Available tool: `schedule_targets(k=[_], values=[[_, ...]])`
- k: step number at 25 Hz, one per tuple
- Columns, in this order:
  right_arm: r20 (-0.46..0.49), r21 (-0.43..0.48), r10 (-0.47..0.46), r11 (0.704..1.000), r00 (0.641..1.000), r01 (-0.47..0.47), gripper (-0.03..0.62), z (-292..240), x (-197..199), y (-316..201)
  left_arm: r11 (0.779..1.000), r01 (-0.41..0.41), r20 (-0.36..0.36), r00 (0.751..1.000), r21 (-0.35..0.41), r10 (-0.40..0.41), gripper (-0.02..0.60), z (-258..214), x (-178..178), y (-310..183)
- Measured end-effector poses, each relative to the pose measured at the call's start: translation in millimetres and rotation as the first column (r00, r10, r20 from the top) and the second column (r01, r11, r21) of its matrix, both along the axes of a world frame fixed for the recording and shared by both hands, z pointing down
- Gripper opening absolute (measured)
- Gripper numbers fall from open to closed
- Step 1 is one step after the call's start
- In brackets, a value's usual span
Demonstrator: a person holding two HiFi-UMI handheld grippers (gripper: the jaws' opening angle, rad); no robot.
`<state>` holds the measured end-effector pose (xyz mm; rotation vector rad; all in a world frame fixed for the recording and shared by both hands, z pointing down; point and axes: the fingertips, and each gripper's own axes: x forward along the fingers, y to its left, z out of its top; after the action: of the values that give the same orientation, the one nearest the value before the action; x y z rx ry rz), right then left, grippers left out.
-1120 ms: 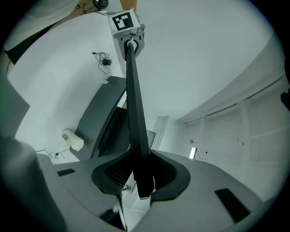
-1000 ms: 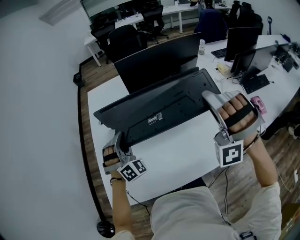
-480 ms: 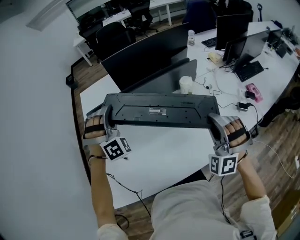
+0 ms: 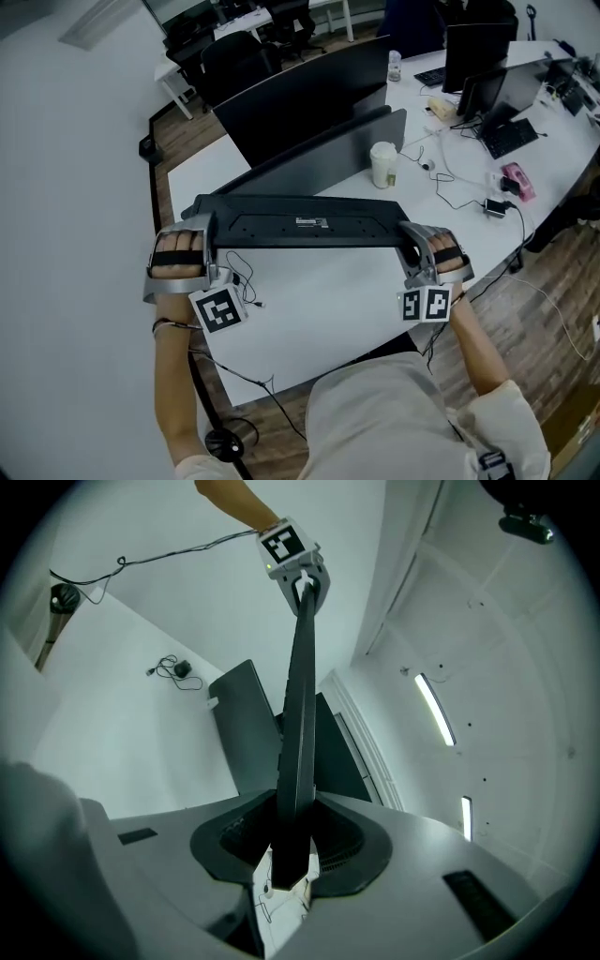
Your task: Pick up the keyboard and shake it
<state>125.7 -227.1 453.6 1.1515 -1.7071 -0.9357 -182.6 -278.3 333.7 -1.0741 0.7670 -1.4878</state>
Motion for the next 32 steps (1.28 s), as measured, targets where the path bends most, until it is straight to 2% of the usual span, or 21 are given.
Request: schedule_targets(k=[3, 8, 11, 13, 15, 17, 19, 21, 22, 23, 24, 25, 26, 27, 29, 30, 31, 32], values=[[-0.017, 0.028, -0.011, 1.0, 1.0, 0.011, 0.127, -10, -4, -26, 1.0, 0.014, -0.04, 0.999, 0.013, -0.014, 0.117, 7, -12, 28], [-0.129, 0.135, -0.023, 0.99, 0.991, 0.041, 0.126, -47, -17, -63, 1.0, 0.009, -0.115, 0.993, 0.001, -0.009, 0.11, 25, -26, 70], [-0.19, 0.218, -0.042, 0.972, 0.981, 0.084, 0.127, -85, -32, -69, 0.999, 0.018, -0.186, 0.983, 0.051, -0.009, 0.111, 25, -38, 83], [-0.235, 0.274, -0.053, 0.954, 0.971, 0.119, 0.13, -116, -41, -67, 0.995, 0.028, -0.258, 0.966, 0.098, -0.002, 0.112, 25, -45, 91], [-0.296, 0.304, -0.07, 0.939, 0.953, 0.163, 0.132, -144, -48, -60, 0.991, 0.036, -0.36, 0.933, 0.128, 0.012, 0.11, 26, -49, 97], [-0.376, 0.268, -0.105, 0.939, 0.921, 0.217, 0.132, -162, -53, -52, 0.994, 0.027, -0.489, 0.872, 0.103, 0.027, 0.103, 27, -52, 100], [-0.438, 0.151, -0.171, 0.954, 0.883, 0.259, 0.13, -160, -55, -49, 1.0, -0.013, -0.585, 0.811, -0.001, 0.01, 0.097, 36, -55, 96], [-0.447, -0.041, -0.274, 0.957, 0.852, 0.286, 0.129, -136, -55, -52, 0.985, -0.069, -0.618, 0.785, -0.158, -0.044, 0.097, 57, -56, 88], [-0.428, -0.156, -0.334, 0.943, 0.84, 0.295, 0.127, -118, -53, -53, 0.963, -0.103, -0.624, 0.778, -0.25, -0.079, 0.097, 70, -54, 86], [-0.395, -0.274, -0.392, 0.913, 0.831, 0.301, 0.126, -99, -51, -52, 0.927, -0.145, -0.631, 0.767, -0.345, -0.115, 0.098, 84, -52, 87], [-0.349, -0.387, -0.445, 0.87, 0.825, 0.305, 0.126, -82, -48, -49, 0.879, -0.196, -0.644, 0.75, -0.434, -0.151, 0.098, 98, -50, 90], [-0.292, -0.493, -0.49, 0.813, 0.822, 0.31, 0.126, -67, -46, -44, 0.82, -0.255, -0.659, 0.729, -0.513, -0.186, 0.098, 111, -47, 94], [-0.224, -0.591, -0.527, 0.742, 0.819, 0.316, 0.126, -55, -43, -36, 0.749, -0.318, -0.671, 0.708, -0.582, -0.221, 0.098, 124, -45, 101], [-0.147, -0.679, -0.556, 0.658, 0.818, 0.325, 0.124, -45, -40, -27, 0.667, -0.382, -0.68, 0.685, -0.64, -0.261, 0.098, 135, -44, 108], [0.02, -0.816, -0.577, 0.462, 0.816, 0.346, 0.124, -30, -34, -6, 0.495, -0.506, -0.696, 0.624, -0.706, -0.355, 0.098, 143, -37, 125], [0.103, -0.863, -0.569, 0.357, 0.816, 0.358, 0.123, -24, -30, 3, 0.42, -0.566, -0.705, 0.579, -0.709, -0.41, 0.097, 142, -32, 133], [0.186, -0.892, -0.55, 0.252, 0.814, 0.374, 0.123, -20, -26, 10, 0.355, -0.627, -0.713, 0.521, -0.693, -0.47, 0.097, 140, -29, 138], [0.267, -0.906, -0.521, 0.152, 0.811, 0.396, 0.123, -18, -23, 17, 0.301, -0.69, -0.717, 0.452, -0.658, -0.531, 0.097, 136, -27, 142]])
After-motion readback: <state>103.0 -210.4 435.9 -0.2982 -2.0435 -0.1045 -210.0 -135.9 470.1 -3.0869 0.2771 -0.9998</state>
